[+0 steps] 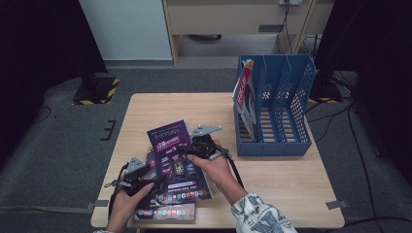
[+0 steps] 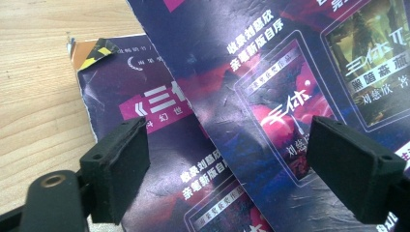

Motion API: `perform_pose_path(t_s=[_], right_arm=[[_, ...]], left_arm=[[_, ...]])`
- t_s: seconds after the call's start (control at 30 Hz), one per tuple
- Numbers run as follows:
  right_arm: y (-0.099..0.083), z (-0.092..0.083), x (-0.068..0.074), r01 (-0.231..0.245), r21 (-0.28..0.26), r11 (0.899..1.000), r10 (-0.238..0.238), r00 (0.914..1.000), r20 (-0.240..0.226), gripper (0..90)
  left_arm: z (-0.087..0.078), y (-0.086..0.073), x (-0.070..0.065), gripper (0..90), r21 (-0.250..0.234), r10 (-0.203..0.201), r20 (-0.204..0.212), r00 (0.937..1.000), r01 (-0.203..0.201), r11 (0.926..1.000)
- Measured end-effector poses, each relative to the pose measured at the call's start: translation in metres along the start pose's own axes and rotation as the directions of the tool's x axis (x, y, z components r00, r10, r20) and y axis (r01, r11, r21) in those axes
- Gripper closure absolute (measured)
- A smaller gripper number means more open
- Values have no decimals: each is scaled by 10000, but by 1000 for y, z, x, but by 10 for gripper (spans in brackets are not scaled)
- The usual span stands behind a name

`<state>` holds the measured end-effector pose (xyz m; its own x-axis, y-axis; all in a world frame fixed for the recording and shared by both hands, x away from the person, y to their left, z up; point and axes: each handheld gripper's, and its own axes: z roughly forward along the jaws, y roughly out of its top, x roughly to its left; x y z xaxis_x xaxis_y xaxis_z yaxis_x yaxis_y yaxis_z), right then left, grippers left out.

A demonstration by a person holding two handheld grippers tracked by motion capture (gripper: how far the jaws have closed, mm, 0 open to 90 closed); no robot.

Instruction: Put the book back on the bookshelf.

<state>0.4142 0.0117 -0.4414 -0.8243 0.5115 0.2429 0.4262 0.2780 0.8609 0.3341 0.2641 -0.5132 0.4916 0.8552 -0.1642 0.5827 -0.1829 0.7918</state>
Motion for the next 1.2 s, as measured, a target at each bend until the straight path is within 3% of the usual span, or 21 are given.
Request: perform_pose_path(t_s=[0.2, 0.4, 0.8, 0.93, 1.0, 1.2], right_arm=[[4, 0, 3, 132, -108, 9999, -131, 9999, 52, 798], [10, 2, 2, 186, -300, 9994, -182, 9997, 133, 800], [27, -4, 3, 440, -832, 9956, -430, 9990, 143, 805], [30, -6, 4, 492, -972, 9940, -483, 9988, 114, 808], [30, -5, 4, 515, -979, 9939, -506, 9987, 118, 807], [32, -6, 2, 596, -1087, 9923, -579, 9981, 192, 809]], left_arm=[[-4, 5, -1, 150, -186, 9, 196, 9998, -5, 9998], [-2, 8, -2, 137, 15, 83, 418, 9991, -84, 10000], [-12, 18, -5, 122, -734, 78, 320, 9995, -54, 9973], [-9, 19, -3, 110, -615, -70, 296, 9995, 88, 9981], [-7, 21, -2, 105, -542, 48, 316, 9995, -31, 9985], [-5, 31, 5, 104, -748, -74, 412, 9991, 104, 9971]])
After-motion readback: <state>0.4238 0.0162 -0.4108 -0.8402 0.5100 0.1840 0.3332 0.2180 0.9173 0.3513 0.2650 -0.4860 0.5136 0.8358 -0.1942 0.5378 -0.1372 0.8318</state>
